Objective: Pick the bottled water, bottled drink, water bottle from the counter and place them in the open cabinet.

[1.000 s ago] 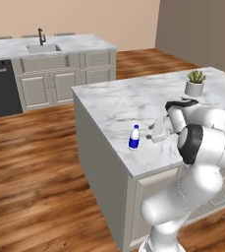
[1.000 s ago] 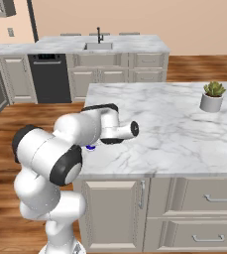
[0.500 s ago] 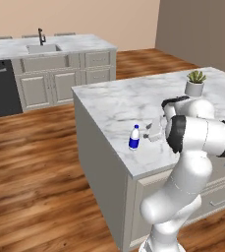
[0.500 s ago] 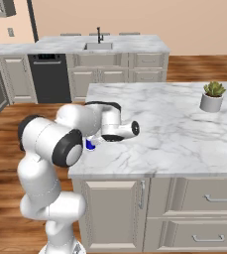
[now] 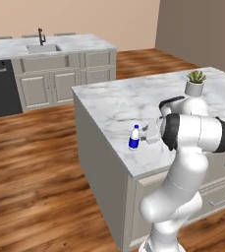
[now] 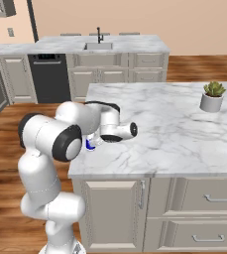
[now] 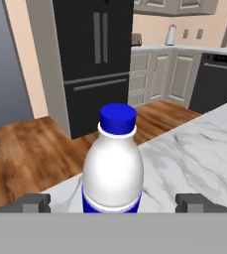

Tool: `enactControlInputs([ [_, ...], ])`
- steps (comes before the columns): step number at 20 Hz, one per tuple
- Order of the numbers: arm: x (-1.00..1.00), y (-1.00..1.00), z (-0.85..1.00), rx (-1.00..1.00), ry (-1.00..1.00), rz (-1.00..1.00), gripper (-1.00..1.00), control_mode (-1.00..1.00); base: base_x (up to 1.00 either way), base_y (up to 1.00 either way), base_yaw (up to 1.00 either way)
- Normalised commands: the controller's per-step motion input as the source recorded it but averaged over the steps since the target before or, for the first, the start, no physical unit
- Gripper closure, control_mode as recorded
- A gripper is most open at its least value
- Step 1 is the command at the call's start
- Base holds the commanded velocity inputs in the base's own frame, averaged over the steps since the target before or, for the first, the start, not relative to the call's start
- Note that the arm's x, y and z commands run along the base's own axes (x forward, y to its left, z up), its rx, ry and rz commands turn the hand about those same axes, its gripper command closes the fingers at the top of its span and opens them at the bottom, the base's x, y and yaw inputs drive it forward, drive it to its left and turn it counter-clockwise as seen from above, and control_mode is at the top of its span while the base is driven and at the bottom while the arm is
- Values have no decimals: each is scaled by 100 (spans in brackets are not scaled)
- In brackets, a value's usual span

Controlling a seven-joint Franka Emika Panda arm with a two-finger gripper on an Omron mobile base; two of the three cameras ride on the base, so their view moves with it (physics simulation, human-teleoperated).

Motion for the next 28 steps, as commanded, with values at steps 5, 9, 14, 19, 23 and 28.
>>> enactControlInputs([
  [5, 1, 19, -9, 0, 0, 5, -100, -100, 0, 0, 0],
  [9, 4, 19, -9, 0, 0, 6, -100, -100, 0, 0, 0],
  [14, 6, 24, -11, 0, 0, 4, -100, -100, 0, 0, 0],
  [19, 0, 24, -14, -1, 0, 4, -100, -100, 0, 0, 0],
  [23, 1, 21, -6, -4, 0, 1, 100, -100, 0, 0, 0],
  [28, -2, 0, 7, -1, 0, 0, 100, -100, 0, 0, 0],
])
